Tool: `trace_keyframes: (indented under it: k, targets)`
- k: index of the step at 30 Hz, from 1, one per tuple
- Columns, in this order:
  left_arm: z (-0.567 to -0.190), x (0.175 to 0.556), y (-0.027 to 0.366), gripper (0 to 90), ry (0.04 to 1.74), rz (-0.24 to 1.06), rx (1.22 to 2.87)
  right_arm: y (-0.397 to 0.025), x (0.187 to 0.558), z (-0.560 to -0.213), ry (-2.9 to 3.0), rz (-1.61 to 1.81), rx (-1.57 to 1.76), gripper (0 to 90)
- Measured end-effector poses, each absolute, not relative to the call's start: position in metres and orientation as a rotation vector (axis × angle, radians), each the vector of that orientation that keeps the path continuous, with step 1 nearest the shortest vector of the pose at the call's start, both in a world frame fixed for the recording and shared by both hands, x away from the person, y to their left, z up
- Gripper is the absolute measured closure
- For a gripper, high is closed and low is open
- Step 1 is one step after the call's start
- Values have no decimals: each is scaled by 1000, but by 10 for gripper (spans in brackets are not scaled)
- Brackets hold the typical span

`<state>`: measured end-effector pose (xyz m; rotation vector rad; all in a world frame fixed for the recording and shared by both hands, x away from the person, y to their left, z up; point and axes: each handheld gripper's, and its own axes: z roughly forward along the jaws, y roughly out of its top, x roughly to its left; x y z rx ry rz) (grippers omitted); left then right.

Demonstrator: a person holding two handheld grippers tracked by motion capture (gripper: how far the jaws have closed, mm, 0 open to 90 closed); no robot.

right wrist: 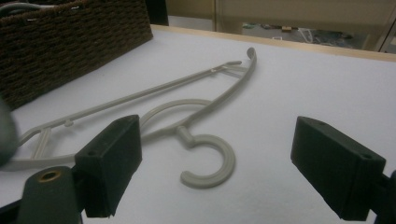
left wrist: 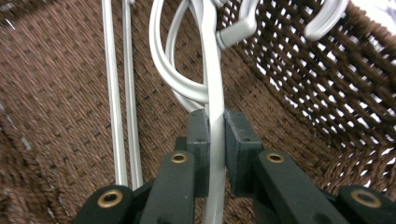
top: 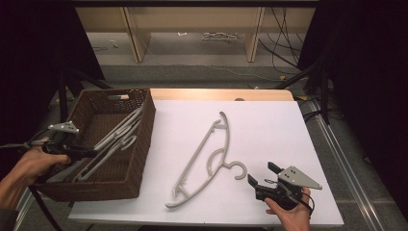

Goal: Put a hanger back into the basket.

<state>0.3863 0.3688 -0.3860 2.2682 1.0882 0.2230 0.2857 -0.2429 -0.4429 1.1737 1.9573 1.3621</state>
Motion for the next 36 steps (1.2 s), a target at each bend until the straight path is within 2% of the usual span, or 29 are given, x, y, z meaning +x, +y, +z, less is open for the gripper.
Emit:
trace_keyframes:
  k: [6,10,11,14,22,27,31,36]
  targets:
    - [-393,387,368,809,1116,203,2315,-241,287,-444,1949,1395,1164,173]
    - [-395,387,370,786,1146,187,2277,-242,286,-443,1957,1375,1173,173]
    - [-393,387,371,769,1136,175,2286,-242,286,-443,1956,1375,1172,173]
    - [-390,386,368,624,1193,236,2218,-243,286,-443,1956,1364,1164,173]
    - [-356,376,353,409,1210,412,2113,-243,286,-443,1942,1372,1167,173]
    - [-339,364,332,357,1213,501,1933,-243,287,-443,1929,1401,1159,173]
    - [-331,355,314,326,1165,533,1901,-244,285,-441,1948,1369,1173,173]
    - [-331,348,294,304,1123,512,1858,-243,285,-442,1943,1380,1171,173]
